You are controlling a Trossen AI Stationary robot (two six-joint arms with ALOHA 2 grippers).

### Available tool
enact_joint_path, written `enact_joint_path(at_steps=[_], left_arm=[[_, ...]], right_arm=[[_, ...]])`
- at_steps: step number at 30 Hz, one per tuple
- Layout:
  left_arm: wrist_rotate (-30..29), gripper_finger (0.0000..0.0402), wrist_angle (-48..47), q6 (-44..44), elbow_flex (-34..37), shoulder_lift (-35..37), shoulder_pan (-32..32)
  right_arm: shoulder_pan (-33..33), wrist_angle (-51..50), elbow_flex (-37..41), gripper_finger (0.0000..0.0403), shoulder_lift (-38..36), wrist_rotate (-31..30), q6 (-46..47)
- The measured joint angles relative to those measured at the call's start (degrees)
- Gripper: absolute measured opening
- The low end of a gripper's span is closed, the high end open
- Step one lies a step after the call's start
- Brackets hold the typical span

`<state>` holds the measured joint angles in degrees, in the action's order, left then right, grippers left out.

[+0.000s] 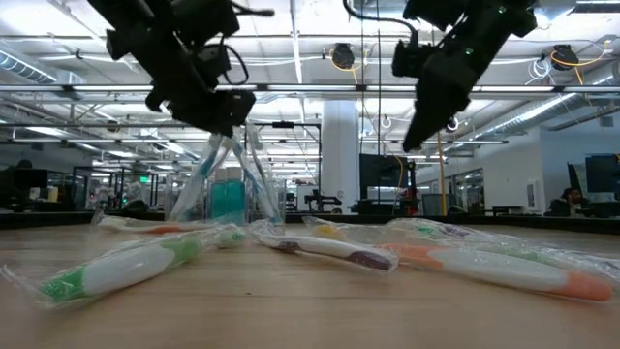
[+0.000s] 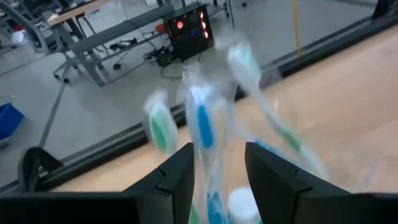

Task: Pick & Place toothbrushing station
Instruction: Put the blue toothbrush into the transparent organizer, then put the violet toothbrush into the transparent organizer

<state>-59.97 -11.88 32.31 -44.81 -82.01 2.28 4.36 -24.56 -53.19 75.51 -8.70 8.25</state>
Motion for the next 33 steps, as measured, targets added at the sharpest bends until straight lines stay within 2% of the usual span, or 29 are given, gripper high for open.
enact_joint_path(at_steps=[5,11,15,20,31,33], left_arm=[[0.03,0.0147,0.0,-4.27,-1.5,3.23,0.0],[1.44,0.0147,-0.33,-4.82,-1.58,5.65,-0.4],[2.06,0.0147,-0.31,-5.07,-1.58,5.87,-0.52],[2.06,0.0147,-0.28,-5.11,-1.58,5.85,-0.43],[2.42,0.0147,-0.28,-3.53,-1.58,5.84,-0.44],[2.89,0.0147,-0.28,-3.54,-1.58,5.84,-0.44]], right_arm=[[0.02,-6.95,0.11,0.016,-0.03,2.87,11.77],[0.02,0.2,4.39,0.016,0.0,4.5,23.48],[-1.27,4.47,8.46,0.016,-0.05,7.26,23.87],[-6.07,18.03,16.35,0.0152,0.01,9.24,28.0],[-8.36,29.93,20.18,0.0134,2.72,10.2,36.74],[-8.88,29.67,20.54,0.0133,3.43,10.22,37.59]])
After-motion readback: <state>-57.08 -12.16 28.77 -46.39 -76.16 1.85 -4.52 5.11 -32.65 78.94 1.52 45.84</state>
